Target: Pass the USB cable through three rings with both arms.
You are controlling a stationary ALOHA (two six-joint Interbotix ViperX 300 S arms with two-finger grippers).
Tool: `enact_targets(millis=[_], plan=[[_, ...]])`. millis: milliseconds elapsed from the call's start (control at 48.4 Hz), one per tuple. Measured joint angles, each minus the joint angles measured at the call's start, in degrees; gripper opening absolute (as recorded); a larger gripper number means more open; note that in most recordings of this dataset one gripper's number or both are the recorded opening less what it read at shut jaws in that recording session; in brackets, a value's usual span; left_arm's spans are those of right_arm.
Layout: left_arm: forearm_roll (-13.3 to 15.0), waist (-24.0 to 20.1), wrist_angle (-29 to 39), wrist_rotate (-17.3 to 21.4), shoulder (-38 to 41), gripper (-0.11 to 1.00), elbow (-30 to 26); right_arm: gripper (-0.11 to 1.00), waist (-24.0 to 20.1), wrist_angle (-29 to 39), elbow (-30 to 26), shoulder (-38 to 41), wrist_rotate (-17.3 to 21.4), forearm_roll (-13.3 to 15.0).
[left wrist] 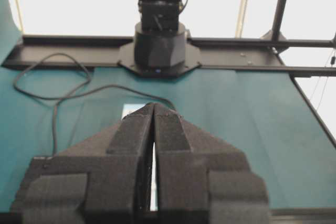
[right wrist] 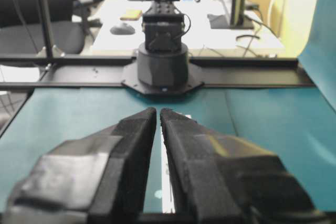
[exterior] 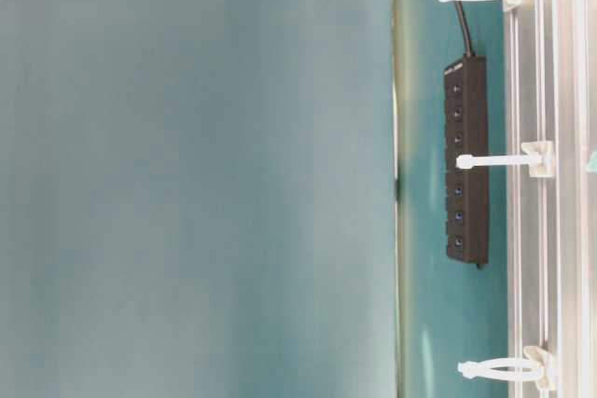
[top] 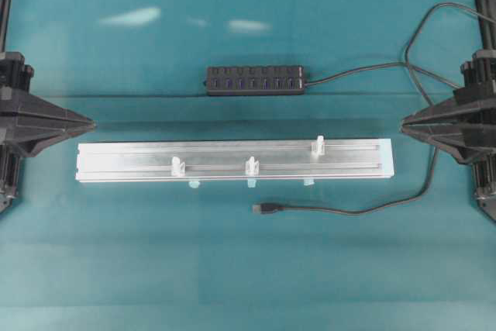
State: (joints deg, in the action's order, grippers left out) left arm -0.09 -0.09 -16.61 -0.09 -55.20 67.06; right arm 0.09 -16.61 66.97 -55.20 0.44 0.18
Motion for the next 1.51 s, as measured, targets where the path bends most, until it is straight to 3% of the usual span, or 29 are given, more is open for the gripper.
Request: enact_targets(millis=[103, 331, 538, 786, 951, 1137, 1179, 1241, 1447, 1510], plan=[[-0.26, 0.18, 1.32, -2.11, 0.79, 0.02, -0.18, -0.05, -0.18, 0.18, 0.00, 0.18, 0.35, -0.79], [-0.44, 0.35, 5.63, -2.81, 1.23, 0.02, -2.72, -0.10, -0.26, 5.98, -0.53, 1.14, 5.36, -1.41], [-0.44, 0.44, 12.13, -2.90, 1.23, 0.02, -5.54, -0.10, -0.53, 18.46, -5.98, 4.66, 6.86, -1.41], [-0.44, 0.53, 17.05, -2.81, 1.14, 0.02, -7.12, -0.08, -0.62, 24.70, -12.04, 12.74, 8.88, -1.49], [-0.44, 0.53, 17.49, -2.46, 0.97, 0.02, -7.73, 0.07, -0.97, 25.84, -14.06, 19.25, 8.96, -1.49], [-0.44, 0.44, 20.39, -2.46, 0.79, 0.02, -8.35, 0.53, -1.23, 26.98, -17.58, 24.79, 8.96, -1.41], [-0.44, 0.35, 21.18, -2.55, 0.79, 0.02, -8.35, 0.55, -1.32, 27.77, -18.46, 26.10, 8.96, -1.49], [-0.53, 0.35, 21.53, -2.55, 0.79, 0.02, -8.35, 0.48, -1.49, 29.53, -19.78, 27.95, 8.96, -1.49], [-0.44, 0.18, 22.15, -2.64, 0.44, 0.02, -8.44, 0.03, -3.08, 40.96, -26.81, 36.30, 8.96, -1.49], [-0.44, 0.00, 22.32, -2.55, 0.35, 0.02, -8.44, -0.04, -3.60, 44.65, -29.36, 38.76, 8.96, -1.49]])
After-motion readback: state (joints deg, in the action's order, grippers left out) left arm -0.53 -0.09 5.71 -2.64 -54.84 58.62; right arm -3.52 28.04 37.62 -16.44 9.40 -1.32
